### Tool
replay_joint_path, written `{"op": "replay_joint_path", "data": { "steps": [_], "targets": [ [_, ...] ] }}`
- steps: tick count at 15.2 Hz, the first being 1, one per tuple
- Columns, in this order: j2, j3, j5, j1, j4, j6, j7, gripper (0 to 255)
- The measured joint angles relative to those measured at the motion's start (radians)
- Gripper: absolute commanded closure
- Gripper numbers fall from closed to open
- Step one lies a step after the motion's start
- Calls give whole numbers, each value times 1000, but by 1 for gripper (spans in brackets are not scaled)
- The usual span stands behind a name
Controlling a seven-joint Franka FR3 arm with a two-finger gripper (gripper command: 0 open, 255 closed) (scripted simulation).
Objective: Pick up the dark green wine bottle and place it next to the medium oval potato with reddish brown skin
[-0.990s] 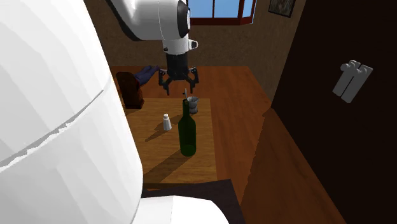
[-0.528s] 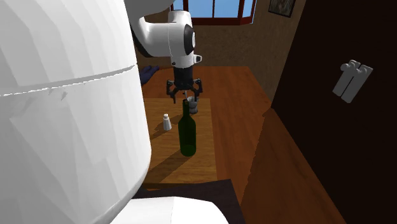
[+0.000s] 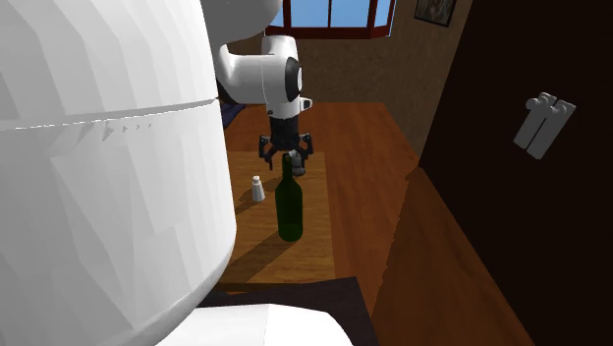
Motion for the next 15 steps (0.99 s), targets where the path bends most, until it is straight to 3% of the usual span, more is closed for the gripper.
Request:
{"op": "replay_joint_path", "data": {
  "steps": [4, 5, 15],
  "targets": [
    [1, 0, 0, 0, -1, 2, 0, 0],
    [1, 0, 0, 0, -1, 2, 0, 255],
    [0, 0, 0, 0, -1, 3, 0, 255]
  ]
}}
